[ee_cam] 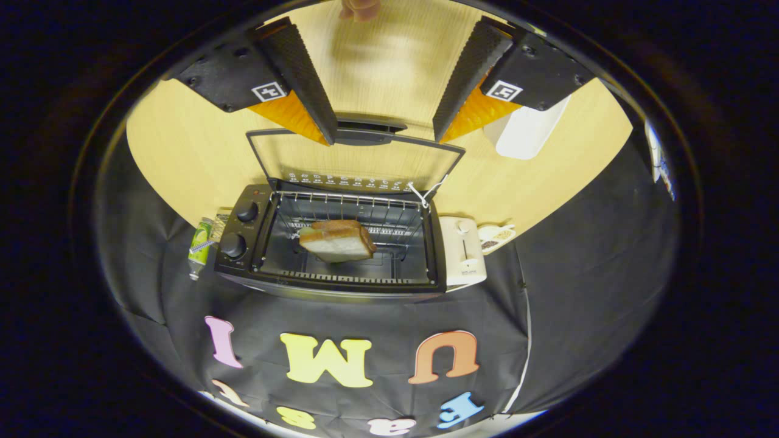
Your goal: Open the toaster oven, put the food inside, and close the toaster oven door.
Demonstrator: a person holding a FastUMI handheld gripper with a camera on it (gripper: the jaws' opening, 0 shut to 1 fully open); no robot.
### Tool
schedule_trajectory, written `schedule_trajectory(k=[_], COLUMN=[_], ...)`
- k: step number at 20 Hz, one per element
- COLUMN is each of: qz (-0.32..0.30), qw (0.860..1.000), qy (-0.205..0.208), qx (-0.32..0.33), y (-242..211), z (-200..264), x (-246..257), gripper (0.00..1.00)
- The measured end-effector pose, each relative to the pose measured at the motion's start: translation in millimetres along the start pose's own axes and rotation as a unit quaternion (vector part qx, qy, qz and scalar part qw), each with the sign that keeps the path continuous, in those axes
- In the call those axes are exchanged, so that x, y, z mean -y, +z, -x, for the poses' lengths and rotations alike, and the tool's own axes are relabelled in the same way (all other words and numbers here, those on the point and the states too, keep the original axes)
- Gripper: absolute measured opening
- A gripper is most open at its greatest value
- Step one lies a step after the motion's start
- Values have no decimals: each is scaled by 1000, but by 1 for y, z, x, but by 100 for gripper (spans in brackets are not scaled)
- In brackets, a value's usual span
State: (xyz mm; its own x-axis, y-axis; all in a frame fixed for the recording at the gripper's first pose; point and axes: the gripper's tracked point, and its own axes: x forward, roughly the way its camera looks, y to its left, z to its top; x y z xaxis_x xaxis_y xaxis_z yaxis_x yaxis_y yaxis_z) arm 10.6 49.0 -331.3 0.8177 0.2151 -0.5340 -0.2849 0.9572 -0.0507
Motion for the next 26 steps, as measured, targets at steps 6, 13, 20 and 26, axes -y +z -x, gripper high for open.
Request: schedule_trajectory(k=[6, 13, 20, 26], qz=[-49, -72, -70, -41], qw=[997, 994, 995, 996], qy=[-33, -61, -64, -77], qx=[-47, -49, -39, 26], y=[-43, -54, -50, -29], z=[-24, -46, -44, -27], x=[17, 21, 21, 21], gripper=[100, 100, 100, 100])
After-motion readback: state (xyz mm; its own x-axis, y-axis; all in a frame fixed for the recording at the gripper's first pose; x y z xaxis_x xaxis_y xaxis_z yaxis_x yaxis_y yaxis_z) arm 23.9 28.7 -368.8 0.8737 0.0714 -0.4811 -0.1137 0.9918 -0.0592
